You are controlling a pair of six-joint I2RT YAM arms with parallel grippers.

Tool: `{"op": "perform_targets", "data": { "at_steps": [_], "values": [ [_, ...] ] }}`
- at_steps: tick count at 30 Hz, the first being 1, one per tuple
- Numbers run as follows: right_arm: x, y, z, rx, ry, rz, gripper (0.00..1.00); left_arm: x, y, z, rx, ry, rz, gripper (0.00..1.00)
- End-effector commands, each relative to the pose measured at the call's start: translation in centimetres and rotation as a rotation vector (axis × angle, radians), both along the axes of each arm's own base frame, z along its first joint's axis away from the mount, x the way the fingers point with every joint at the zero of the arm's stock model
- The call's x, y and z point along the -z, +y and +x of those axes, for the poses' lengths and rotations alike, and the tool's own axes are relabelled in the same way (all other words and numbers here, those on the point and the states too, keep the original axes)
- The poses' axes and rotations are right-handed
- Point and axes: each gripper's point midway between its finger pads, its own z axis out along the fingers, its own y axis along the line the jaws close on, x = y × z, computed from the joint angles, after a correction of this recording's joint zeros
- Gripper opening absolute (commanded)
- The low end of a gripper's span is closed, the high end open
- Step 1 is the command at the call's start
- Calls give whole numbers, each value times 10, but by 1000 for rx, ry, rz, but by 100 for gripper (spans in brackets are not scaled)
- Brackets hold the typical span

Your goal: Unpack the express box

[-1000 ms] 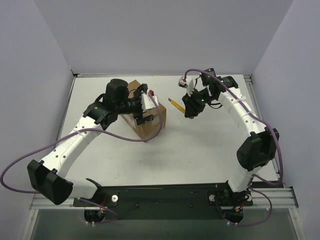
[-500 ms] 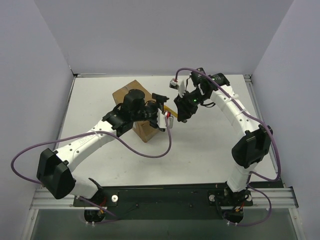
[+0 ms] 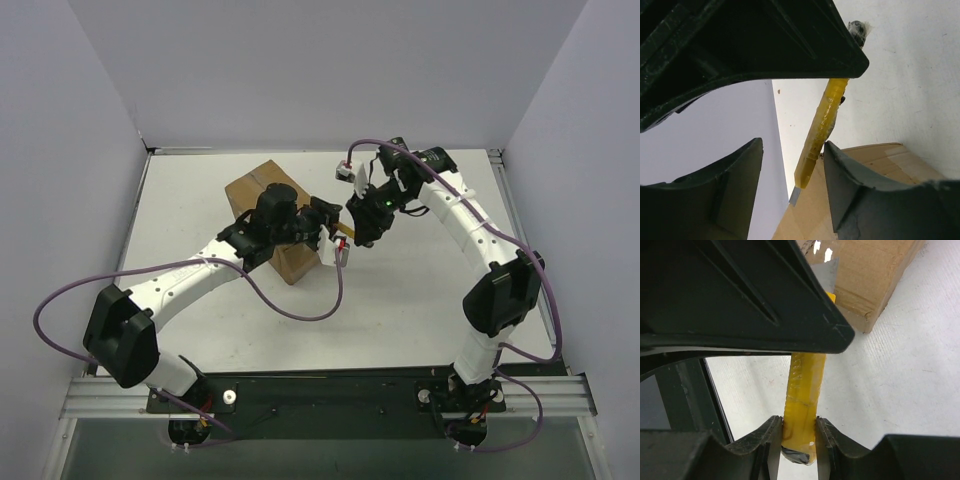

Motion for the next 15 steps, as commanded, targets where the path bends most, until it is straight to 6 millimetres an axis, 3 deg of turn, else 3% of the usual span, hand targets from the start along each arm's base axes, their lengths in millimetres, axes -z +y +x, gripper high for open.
{"op": "perform_targets", "data": {
  "at_steps": [1, 3, 4, 5, 7, 8, 9, 11, 12, 15],
  "values": [
    [-15, 3, -8, -27, -12, 24, 0, -11, -8, 1, 43, -52, -10, 52],
    [-15, 4, -7, -25, -10, 26, 0, -9, -7, 2, 30, -41, -13, 10],
    [-15, 4, -6, -21, -10, 25, 1, -13, -7, 3, 22, -48, -32, 0],
    [-17, 3, -5, -17, -17, 26, 2, -14, -7, 4, 12, -44, -47, 0],
    [-26, 0, 0, -5, -48, 32, 14, -16, -5, 8, -31, -4, -68, 0],
    [-38, -4, 8, 24, -74, 59, 21, -18, -4, 9, -47, 20, -78, 0],
    [-54, -4, 15, 44, -122, 102, 35, -32, -4, 12, -79, 72, -127, 0],
    [-79, -15, 31, 163, -151, 195, 48, -36, 3, 13, -113, 189, -152, 0],
    [-99, -18, 40, 195, -229, 252, 62, -42, 3, 11, -134, 283, -191, 0],
    [-126, -30, 49, 254, -320, 360, 80, -65, 8, 7, -150, 505, -260, 0]
  ]
}}
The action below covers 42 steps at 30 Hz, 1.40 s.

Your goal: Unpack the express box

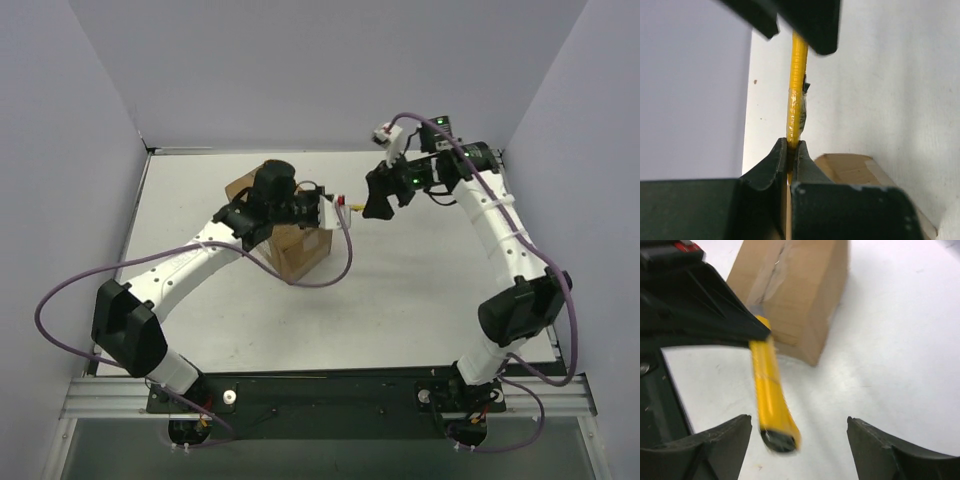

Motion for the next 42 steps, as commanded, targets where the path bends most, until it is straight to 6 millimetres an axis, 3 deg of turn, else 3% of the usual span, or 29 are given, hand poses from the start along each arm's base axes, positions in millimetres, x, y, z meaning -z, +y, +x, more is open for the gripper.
{"op": "perform_targets", "data": {
  "at_steps": [1, 3, 4, 5, 6, 8, 9, 12, 20, 34, 42],
  "values": [
    [-81, -14, 9, 96, -222, 225, 82, -70, 5, 1, -64, 302, -222, 0],
    [-89, -14, 5, 78, -233, 265, 82, -80, 13, 1, -73, 472, -303, 0],
    [-92, -13, 2, 66, -233, 280, 81, -87, 12, 1, -46, 525, -333, 0],
    [-97, -7, -5, 25, -234, 312, 79, -91, 9, -12, 42, 603, -357, 0],
    [-100, -4, -8, 5, -244, 324, 78, -101, 15, -7, 54, 669, -420, 0],
    [-102, 2, -11, -32, -269, 350, 77, -102, 16, -14, 116, 774, -469, 0],
    [-102, 4, -12, -34, -272, 358, 76, -113, 15, -13, 138, 811, -520, 0],
    [-110, 16, -7, -46, -294, 402, 76, -114, 16, -15, 175, 867, -547, 0],
    [-128, 41, 16, 20, -208, 535, 68, -113, 12, -20, 210, 958, -570, 0],
    [-118, 70, -4, -82, -110, 580, 52, -108, 9, -15, 234, 994, -579, 0],
    [-109, 77, -11, -96, -80, 572, 34, -112, 9, -14, 240, 983, -582, 0]
  ]
}}
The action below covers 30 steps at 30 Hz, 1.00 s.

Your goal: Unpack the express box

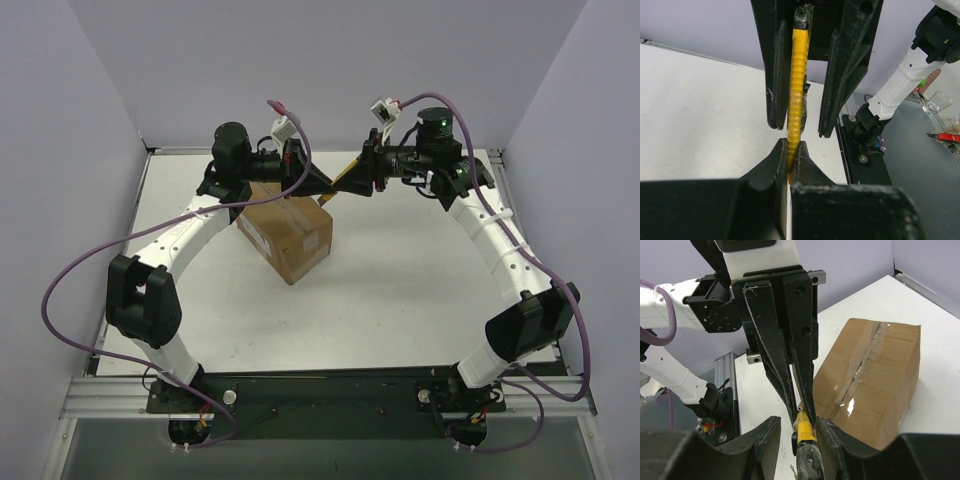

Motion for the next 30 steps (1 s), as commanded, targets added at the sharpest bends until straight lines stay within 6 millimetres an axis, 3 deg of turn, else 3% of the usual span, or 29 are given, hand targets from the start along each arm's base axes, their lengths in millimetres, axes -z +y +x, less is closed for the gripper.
{"op": "perform_targets", "data": {
  "at_steps": [1, 5, 7, 9, 10, 12, 14, 16, 18, 20, 23, 24, 30],
  "values": [
    [-4, 7, -7, -52, -30, 24, 28, -12, 0, -2, 22, -56, -24, 0],
    [-2, 3, -6, -47, -27, 15, 14, -12, 0, -2, 25, -56, -23, 0],
    [-3, 2, -7, -50, -27, 14, 0, -10, 1, -2, 23, -52, -21, 0],
    [-5, -1, -4, -40, -33, 15, 0, -7, 2, -1, 18, -40, -13, 0],
    [-6, -3, -4, -35, -36, 15, 0, -5, 2, 1, 7, -42, -9, 4],
    [-14, -9, 3, 7, -55, 15, 0, -3, 6, 3, -23, -36, 2, 31],
    [-20, -20, 20, 119, -67, -2, 0, 0, 12, 11, -87, -46, 19, 39],
    [-33, -33, 30, 195, -111, -10, 0, 1, 30, 30, -183, -79, 37, 48],
    [-39, -49, 42, 303, -168, -56, 0, 0, 61, 62, -355, -72, 69, 49],
    [-37, -60, 49, 380, -196, -95, 0, -4, 87, 89, -498, -100, 108, 52],
    [-27, -79, 59, 484, -221, -169, 0, 18, 140, 146, -784, -132, 260, 53],
    [-27, -83, 60, 506, -238, -185, 0, 15, 158, 164, -891, -170, 300, 53],
    [-11, -100, 63, 523, -284, -272, 0, 48, 215, 208, -1108, -117, 406, 57]
  ]
}}
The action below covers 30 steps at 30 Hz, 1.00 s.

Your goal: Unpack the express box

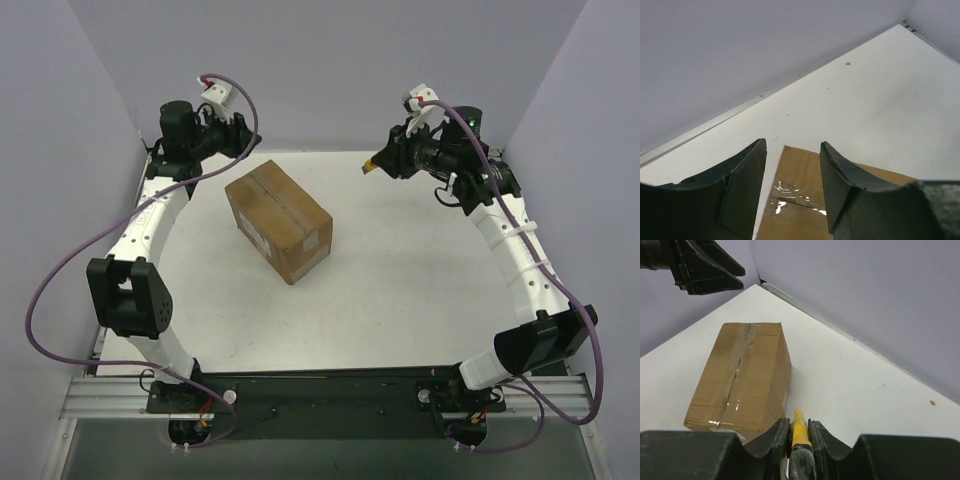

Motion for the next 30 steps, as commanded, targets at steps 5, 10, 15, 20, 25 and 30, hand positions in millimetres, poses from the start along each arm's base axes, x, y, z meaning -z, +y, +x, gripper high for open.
{"op": "perform_targets", "data": {
  "at_steps": [5, 10, 15, 20, 25, 30],
  "values": [
    [8, -21, -8, 19, 71, -69, 0, 46, 35, 19, 49, 175, -169, 57],
    [23, -26, -20, 20, 106, -88, 0, 62, 23, 6, 132, 239, -271, 64],
    [32, -35, -21, 81, 134, -97, 0, 84, 21, -9, 157, 309, -321, 66],
    [38, -41, -13, 164, 157, -77, 0, 89, 15, -29, 189, 346, -378, 66],
    [35, -34, -14, 124, 158, -64, 0, 91, 6, -54, 211, 378, -433, 66],
    [33, -31, -13, 116, 168, -45, 0, 83, -18, -81, 257, 393, -459, 67]
  ]
}}
